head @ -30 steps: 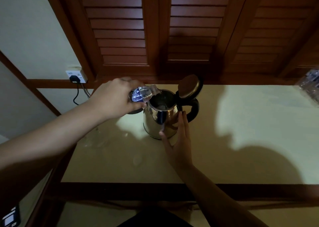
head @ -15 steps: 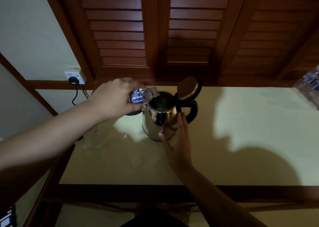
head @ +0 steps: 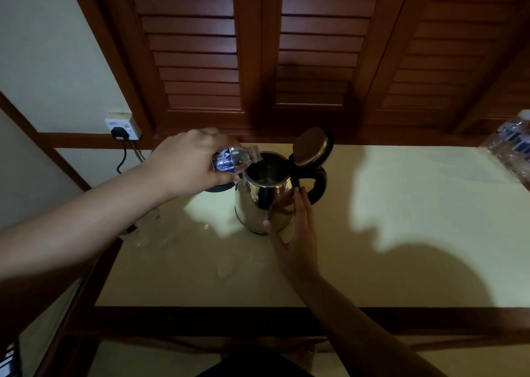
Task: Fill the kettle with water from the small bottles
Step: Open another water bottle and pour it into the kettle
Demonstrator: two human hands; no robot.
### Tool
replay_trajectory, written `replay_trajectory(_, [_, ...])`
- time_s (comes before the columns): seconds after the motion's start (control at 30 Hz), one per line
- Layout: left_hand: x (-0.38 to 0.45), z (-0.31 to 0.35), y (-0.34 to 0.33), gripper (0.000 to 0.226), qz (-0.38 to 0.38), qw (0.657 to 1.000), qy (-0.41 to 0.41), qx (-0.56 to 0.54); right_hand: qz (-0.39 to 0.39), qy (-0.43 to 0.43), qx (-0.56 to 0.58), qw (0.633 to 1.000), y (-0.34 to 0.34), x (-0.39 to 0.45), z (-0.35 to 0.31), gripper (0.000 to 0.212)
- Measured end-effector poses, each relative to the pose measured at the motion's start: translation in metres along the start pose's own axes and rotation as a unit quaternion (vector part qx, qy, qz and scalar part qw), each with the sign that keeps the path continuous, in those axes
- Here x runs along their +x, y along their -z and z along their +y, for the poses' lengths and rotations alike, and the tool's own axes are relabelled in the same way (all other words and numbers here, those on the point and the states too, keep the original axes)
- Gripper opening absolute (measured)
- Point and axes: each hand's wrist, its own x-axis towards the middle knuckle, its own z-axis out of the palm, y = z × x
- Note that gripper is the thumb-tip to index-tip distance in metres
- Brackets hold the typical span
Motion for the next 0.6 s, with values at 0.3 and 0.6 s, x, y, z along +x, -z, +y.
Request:
replay_trajectory(0.3, [0.0006, 0.0043, 0.0035, 0.046, -0.017, 1.000, 0.009, 0.013, -0.007, -0.011, -0.007, 1.000, -0.0002, 0.0003, 0.0006, 0.091])
replay_trajectory(0.6, [0.0027, 0.0065, 0.0103, 0.050, -0.032, 0.999, 0.016, 0.023, -0.002, -0.004, -0.008, 1.000, 0.0009, 0.0006, 0.0006, 0.090])
